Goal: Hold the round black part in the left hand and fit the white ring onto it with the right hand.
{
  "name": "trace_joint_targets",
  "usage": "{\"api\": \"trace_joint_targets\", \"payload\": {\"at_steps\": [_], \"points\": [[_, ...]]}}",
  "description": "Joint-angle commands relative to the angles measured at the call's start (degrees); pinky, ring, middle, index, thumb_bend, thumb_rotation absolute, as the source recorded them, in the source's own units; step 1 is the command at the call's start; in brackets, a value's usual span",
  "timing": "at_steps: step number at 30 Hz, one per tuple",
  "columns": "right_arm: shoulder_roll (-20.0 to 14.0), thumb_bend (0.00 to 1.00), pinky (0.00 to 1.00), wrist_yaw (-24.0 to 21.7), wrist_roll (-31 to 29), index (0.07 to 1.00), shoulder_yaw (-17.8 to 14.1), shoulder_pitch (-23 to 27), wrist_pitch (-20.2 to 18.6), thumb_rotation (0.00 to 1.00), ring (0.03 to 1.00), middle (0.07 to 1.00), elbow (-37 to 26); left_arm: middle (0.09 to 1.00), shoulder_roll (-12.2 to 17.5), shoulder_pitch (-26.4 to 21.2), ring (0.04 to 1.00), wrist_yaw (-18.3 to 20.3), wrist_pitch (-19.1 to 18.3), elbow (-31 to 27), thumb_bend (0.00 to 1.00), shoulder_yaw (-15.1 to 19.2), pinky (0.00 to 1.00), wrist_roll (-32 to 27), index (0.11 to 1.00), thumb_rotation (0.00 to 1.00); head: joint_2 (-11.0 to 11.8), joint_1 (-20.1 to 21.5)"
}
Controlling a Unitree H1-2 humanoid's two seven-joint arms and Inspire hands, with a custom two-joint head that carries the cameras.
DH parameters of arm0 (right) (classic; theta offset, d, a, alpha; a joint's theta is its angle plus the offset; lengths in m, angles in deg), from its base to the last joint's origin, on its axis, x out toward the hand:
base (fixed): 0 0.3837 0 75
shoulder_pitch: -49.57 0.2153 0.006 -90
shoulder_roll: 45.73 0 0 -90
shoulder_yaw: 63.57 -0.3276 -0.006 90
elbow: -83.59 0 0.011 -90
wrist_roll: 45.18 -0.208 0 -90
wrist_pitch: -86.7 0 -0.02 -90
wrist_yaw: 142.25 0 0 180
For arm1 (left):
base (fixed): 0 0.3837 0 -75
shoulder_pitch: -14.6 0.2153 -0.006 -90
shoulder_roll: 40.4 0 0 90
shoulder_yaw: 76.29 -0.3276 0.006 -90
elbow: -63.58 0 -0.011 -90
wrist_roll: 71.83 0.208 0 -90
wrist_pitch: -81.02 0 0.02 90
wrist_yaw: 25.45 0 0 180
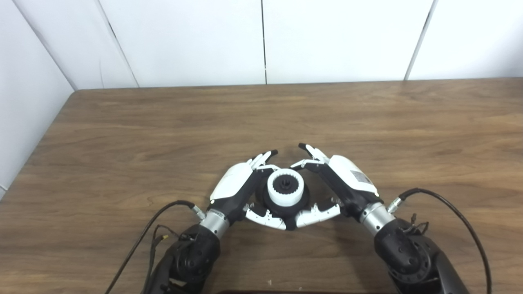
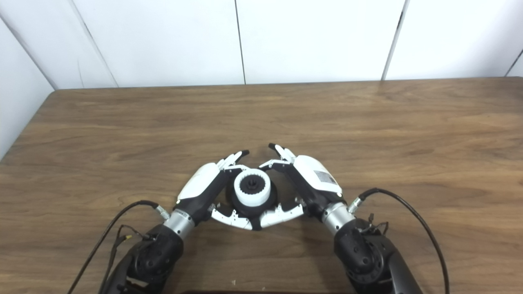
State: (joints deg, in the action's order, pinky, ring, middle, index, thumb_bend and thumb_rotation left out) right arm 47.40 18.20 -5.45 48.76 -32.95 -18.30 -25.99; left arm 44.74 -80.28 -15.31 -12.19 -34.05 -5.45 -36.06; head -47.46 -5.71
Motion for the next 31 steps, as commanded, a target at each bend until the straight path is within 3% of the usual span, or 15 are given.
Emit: {"api": "trace_joint_targets", "payload": {"at_steps": [1, 14, 23, 31], "points": [[-1.03, 1.0, 0.92, -1.54, 0.2, 1.0, -0.67, 1.56, -0.84, 0.4, 1.0, 1.0, -1.42, 1.0, 0.61, -0.93, 1.0, -0.13, 0.8, -1.08, 0.99, 0.13, 1.0, -0.03, 0.639, 0.33, 0.0, -0.05], [-2.05, 1.0, 0.92, -6.16, 0.01, 1.0, -0.86, 2.1, -3.04, 0.41, 1.0, 1.0, -2.02, 1.0, 0.79, -0.94, 1.0, -0.17, 0.76, -1.32, 0.99, 0.53, 1.0, 0.08, 0.633, 0.31, 0.76, 0.39], [-3.5, 1.0, 0.95, -6.42, -0.89, 1.0, -3.26, 0.98, -4.1, 0.39, 1.0, 1.0, -2.29, 1.0, 0.78, -0.73, 1.0, -0.65, 1.16, -1.36, 0.99, 0.52, 1.0, 0.38, 0.632, 0.32, 0.93, 0.71], [-4.78, 1.0, 0.94, -5.01, -1.45, 1.0, -5.06, 0.02, -2.71, 0.38, 1.0, 1.0, -1.44, 1.0, 0.57, -0.82, 1.0, -0.6, 1.02, -1.04, 1.0, 0.68, 1.0, 0.02, 0.634, 0.31, 0.89, 0.7]]}}
